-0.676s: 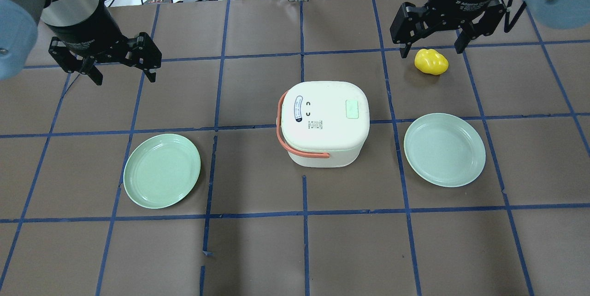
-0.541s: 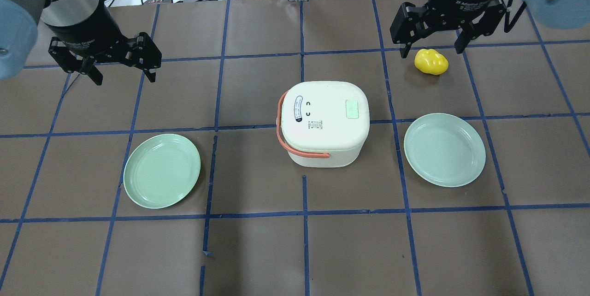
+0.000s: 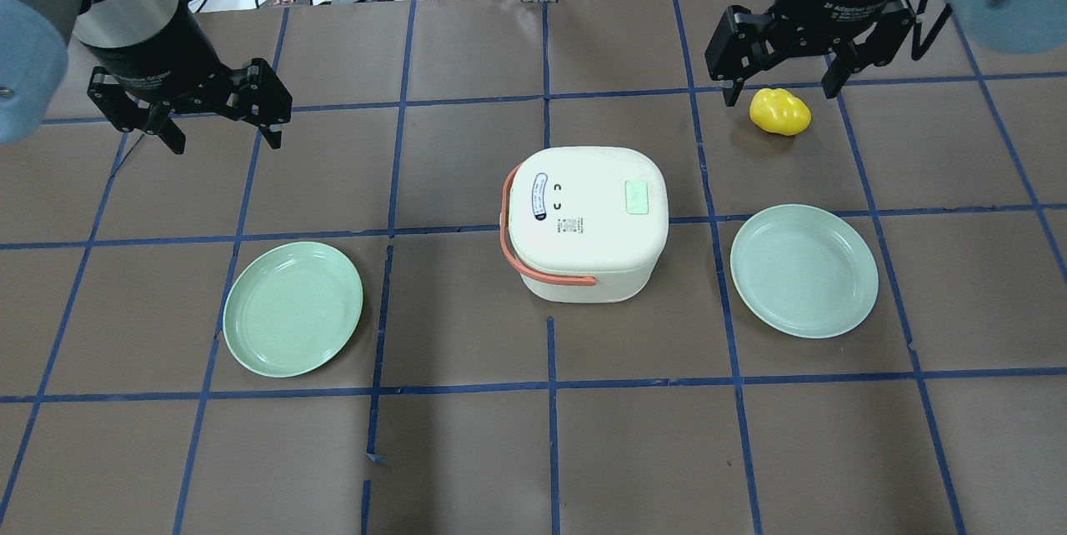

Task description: Press rice cooker button

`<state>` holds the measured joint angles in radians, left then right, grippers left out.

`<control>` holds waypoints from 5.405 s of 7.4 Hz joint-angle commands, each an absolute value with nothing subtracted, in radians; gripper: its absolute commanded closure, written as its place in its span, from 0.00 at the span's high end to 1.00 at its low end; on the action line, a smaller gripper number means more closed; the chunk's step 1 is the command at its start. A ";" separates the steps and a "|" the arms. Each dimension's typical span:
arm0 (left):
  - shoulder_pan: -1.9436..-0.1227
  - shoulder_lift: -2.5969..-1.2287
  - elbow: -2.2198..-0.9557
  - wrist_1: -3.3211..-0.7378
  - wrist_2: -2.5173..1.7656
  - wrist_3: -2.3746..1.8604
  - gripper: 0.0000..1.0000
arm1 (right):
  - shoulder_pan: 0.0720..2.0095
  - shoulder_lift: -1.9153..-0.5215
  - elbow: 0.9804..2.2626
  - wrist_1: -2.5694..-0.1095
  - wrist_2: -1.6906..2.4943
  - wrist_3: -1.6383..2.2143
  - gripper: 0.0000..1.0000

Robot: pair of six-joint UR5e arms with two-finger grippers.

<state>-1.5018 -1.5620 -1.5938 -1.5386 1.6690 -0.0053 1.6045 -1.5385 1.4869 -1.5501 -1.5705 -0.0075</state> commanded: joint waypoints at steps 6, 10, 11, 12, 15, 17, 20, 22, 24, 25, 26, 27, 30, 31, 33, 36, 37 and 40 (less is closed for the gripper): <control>-1.502 -1.562 -1.594 -1.539 1.669 -0.005 1.00 | 1.598 -1.534 1.494 -1.528 -1.529 0.005 1.00; -1.502 -1.562 -1.594 -1.539 1.669 -0.005 1.00 | 1.618 -1.516 1.513 -1.481 -1.435 0.038 0.11; -1.502 -1.562 -1.594 -1.539 1.669 -0.005 1.00 | 1.652 -1.513 1.513 -1.486 -1.415 0.114 0.08; -1.503 -1.562 -1.594 -1.539 1.669 -0.005 1.00 | 1.705 -1.505 1.520 -1.497 -1.425 0.180 0.08; -1.502 -1.562 -1.594 -1.539 1.669 -0.005 1.00 | 1.730 -1.448 1.586 -1.621 -1.499 0.193 0.07; -1.503 -1.562 -1.594 -1.539 1.669 -0.005 1.00 | 1.732 -1.436 1.676 -1.802 -1.491 0.207 0.07; -1.502 -1.562 -1.594 -1.539 1.669 -0.006 1.00 | 1.782 -1.399 1.690 -1.862 -1.500 0.262 0.07; -1.502 -1.562 -1.594 -1.539 1.669 -0.005 1.00 | 1.786 -1.397 1.689 -1.862 -1.505 0.265 0.07; -1.502 -1.562 -1.594 -1.539 1.669 -0.005 1.00 | 1.786 -1.393 1.695 -1.862 -1.506 0.261 0.08; -1.502 -1.562 -1.594 -1.539 1.669 -0.006 1.00 | 1.786 -1.391 1.695 -1.864 -1.506 0.262 0.08; -1.502 -1.562 -1.594 -1.539 1.669 -0.005 1.00 | 1.786 -1.391 1.695 -1.862 -1.506 0.261 0.08; -1.502 -1.562 -1.594 -1.539 1.669 -0.005 1.00 | 1.786 -1.391 1.695 -1.862 -1.506 0.262 0.08; -1.502 -1.562 -1.594 -1.539 1.669 -0.005 1.00 | 1.786 -1.381 1.697 -1.864 -1.505 0.262 0.08; -1.502 -1.562 -1.594 -1.539 1.669 -0.005 1.00 | 1.786 -1.379 1.697 -1.864 -1.505 0.262 0.08; -1.502 -1.562 -1.594 -1.539 1.669 -0.005 1.00 | 1.784 -1.381 1.684 -1.858 -1.509 0.265 0.08; -1.502 -1.562 -1.594 -1.539 1.669 -0.006 1.00 | 1.786 -1.410 1.664 -1.844 -1.496 0.265 0.12; -1.503 -1.562 -1.594 -1.539 1.669 -0.005 1.00 | 1.784 -1.420 1.620 -1.776 -1.496 0.265 0.14; -1.502 -1.562 -1.594 -1.539 1.669 -0.005 1.00 | 1.725 -1.420 1.395 -1.539 -1.552 0.209 0.31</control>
